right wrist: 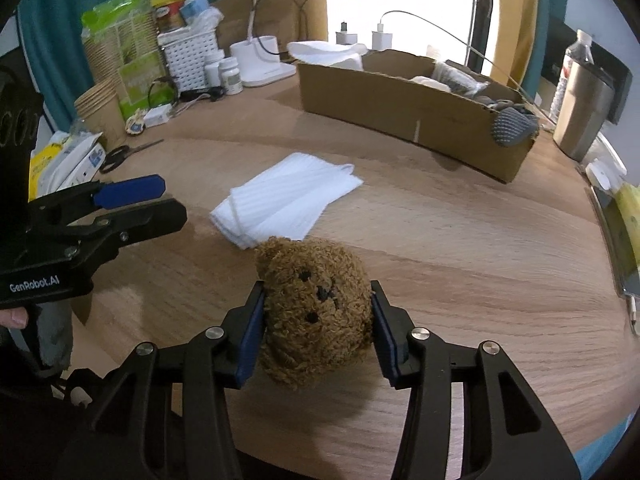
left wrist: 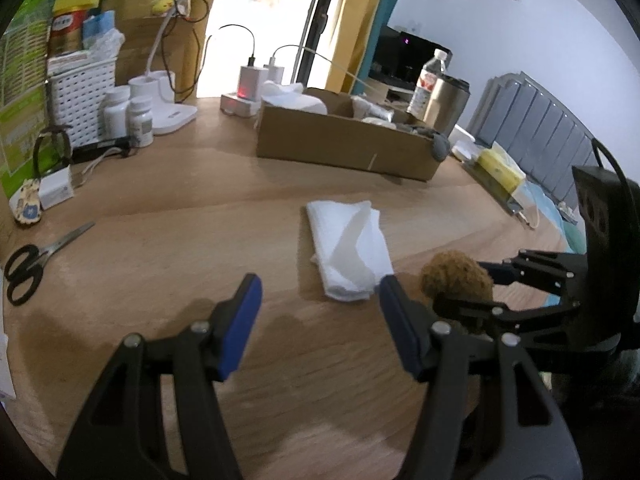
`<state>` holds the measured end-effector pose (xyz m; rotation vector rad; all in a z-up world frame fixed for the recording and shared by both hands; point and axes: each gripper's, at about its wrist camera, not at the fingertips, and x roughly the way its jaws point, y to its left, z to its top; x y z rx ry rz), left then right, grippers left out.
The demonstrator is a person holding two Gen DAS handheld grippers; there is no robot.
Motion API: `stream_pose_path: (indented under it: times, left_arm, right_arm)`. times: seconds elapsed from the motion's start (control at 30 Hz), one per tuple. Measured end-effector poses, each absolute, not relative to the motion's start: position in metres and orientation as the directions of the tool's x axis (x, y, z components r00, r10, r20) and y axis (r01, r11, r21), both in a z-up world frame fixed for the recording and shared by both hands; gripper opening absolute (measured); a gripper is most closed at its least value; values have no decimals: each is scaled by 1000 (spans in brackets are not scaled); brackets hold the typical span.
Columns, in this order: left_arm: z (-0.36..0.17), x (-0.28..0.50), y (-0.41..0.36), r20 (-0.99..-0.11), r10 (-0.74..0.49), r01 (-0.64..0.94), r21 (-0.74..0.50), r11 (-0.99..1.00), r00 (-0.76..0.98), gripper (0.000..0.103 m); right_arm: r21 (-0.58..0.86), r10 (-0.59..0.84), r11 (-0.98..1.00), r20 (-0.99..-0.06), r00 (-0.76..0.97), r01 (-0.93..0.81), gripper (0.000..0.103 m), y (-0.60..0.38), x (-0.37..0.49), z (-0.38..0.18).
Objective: Organize soft objects
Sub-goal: 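Grasp the white paper towel with the left tool while the right tool holds the teddy bear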
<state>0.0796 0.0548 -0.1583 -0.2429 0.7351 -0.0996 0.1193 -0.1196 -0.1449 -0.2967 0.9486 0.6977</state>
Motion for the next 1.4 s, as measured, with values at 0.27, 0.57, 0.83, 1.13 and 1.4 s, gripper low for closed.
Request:
stream_pose_path:
  times: [0.27, 0.57, 0.83, 1.13, 1.4]
  left_arm:
    - [-156, 99, 40, -658, -186, 41, -230, 972, 730, 63]
    - [-159, 120, 20, -677, -203, 84, -203, 975, 707, 63]
    - [-163, 131, 17, -700, -189, 79, -187, 979, 689, 63]
    - [-165, 151, -4, -728, -168, 108, -130, 986, 665, 63]
    - [-176, 179, -4, -792, -84, 44, -72, 996, 605, 63]
  right_arm:
    - [90, 434, 759, -808, 399, -645, 51, -131, 131, -142]
    - [107, 438, 783, -795, 421, -613, 51, -148, 150, -140]
    - [122, 447, 797, -778, 442, -592, 51, -160, 169, -140]
    - [143, 461, 803, -764, 452, -579, 51, -174, 186, -143]
    - [173, 482, 803, -752, 450, -570, 51, -186, 206, -146]
